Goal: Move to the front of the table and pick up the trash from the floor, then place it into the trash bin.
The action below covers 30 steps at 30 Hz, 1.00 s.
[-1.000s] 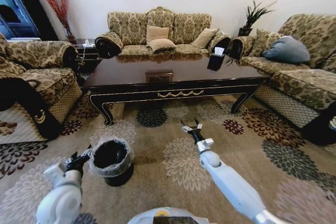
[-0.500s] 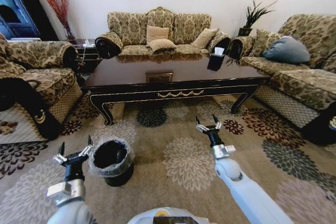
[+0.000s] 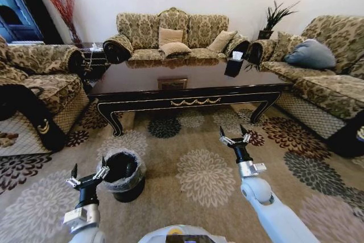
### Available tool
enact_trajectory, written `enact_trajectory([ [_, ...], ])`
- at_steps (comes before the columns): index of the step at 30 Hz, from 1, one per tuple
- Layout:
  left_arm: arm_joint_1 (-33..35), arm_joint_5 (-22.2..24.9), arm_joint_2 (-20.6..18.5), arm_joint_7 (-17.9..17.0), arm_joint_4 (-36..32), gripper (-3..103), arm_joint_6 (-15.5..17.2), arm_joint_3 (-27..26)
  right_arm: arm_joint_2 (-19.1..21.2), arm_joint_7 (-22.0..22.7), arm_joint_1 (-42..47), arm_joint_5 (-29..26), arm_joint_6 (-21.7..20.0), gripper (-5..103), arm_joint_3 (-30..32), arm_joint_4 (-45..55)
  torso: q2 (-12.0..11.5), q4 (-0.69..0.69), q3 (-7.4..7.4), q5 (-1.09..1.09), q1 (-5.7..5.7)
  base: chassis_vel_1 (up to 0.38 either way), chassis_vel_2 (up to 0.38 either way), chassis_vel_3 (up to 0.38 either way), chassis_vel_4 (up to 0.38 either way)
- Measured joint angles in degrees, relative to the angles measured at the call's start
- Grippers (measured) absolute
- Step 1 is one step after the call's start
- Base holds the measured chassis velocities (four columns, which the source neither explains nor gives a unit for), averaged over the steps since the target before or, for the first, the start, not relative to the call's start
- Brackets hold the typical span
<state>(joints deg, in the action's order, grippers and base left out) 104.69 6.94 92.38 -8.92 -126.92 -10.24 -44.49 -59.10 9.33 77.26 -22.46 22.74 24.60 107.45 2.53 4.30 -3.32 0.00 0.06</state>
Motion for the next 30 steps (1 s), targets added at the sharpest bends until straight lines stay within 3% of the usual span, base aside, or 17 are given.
enact_trajectory([
  [30,0.0,0.4,-0.2,0.0,0.0,100,0.4,0.0,-0.1,-0.1,-0.1,-0.2,-0.1,100,-0.2,-0.1,0.0,0.0,-0.01,0.0,0.01,0.0,0.0,0.0,0.0],
])
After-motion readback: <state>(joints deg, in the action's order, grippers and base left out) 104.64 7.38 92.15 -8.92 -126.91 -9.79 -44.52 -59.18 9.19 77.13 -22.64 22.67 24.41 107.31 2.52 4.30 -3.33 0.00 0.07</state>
